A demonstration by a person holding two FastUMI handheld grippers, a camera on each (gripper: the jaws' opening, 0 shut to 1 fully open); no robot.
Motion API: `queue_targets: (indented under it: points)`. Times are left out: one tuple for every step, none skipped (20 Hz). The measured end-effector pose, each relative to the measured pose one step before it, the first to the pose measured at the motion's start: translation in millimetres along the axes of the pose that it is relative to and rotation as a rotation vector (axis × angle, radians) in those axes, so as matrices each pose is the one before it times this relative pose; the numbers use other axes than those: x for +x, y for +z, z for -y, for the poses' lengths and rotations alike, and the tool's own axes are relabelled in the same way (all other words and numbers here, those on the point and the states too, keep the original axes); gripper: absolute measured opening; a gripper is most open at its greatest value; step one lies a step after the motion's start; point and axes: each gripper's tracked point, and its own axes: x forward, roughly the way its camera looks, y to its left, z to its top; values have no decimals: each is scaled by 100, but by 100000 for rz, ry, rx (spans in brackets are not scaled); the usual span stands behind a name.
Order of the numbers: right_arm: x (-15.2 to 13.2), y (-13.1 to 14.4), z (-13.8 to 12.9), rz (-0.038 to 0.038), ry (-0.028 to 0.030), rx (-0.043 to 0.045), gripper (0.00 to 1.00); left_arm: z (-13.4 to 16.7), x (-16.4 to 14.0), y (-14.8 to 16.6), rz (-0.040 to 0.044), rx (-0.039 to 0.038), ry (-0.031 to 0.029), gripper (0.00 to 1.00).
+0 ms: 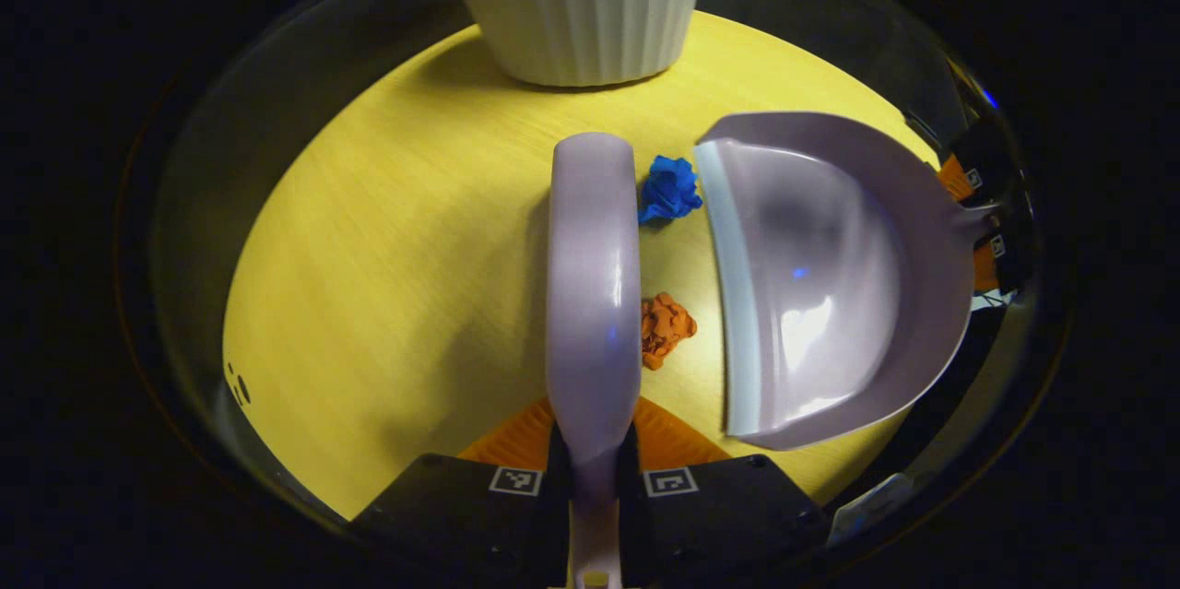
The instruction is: Pick up the small broom and dustpan from the desktop, sweep the trash into the dustpan with the broom, and then empty the trash into the garbage bin.
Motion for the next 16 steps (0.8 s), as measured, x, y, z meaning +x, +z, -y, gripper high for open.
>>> queue_targets:
  points:
    - [-119, -146, 67, 377, -316, -251, 36, 768, -137, 209, -575, 238, -2431, 26]
    - [-148, 0, -44, 1292, -267, 267, 36, 815, 22, 255, -1218, -1649, -3619, 26]
    - [-167, -182, -105, 1466, 181, 180, 40, 953, -155, -356, -745, -768, -2467, 25]
    - [-16, -87, -26, 1116, 61, -6, 40, 677, 242, -29, -484, -324, -1158, 26]
    - [99, -2, 10, 1074, 67, -247, 36, 265, 12, -185, -887, -771, -1725, 26]
    - [-54, -416, 13, -286, 221, -406, 36, 751, -529, 295, 1151, -1271, -3507, 26]
    - [-117, -294, -62, 34, -321, -457, 40, 919, 558, 15, 606, -2196, -4721, 26]
    - [494, -55, -137, 797, 309, -154, 32, 1098, -692, -38, -243, -2408, -5376, 23]
    - [-23, 78, -64, 1385, -67, 202, 36, 836, -359, -14, -251, -1402, -3558, 26]
    - [226, -164, 47, 876, 79, 346, 32, 483, -262, -63, -136, -400, -1447, 25]
    - [108, -7, 98, 898, -289, 85, 36, 24, -362, -170, 221, 105, 6, 26]
    - [10, -162, -86, 350, -208, 345, 36, -104, -566, -33, 1158, 262, 1290, 26]
    - [-71, -44, -138, 399, -241, 842, 36, 22, -809, 14, 2186, -288, 1570, 26]
    - [65, -239, 69, 268, -134, 1240, 40, 116, -873, 275, 3132, -1270, 1379, 26]
    - [-156, 13, 10, 396, -440, 1374, 36, -8, -1018, 116, 3616, -2209, 1451, 26]
    - [-150, 116, 126, 900, -889, 1244, 36, -262, -1253, 163, 4074, -2830, 1704, 26]
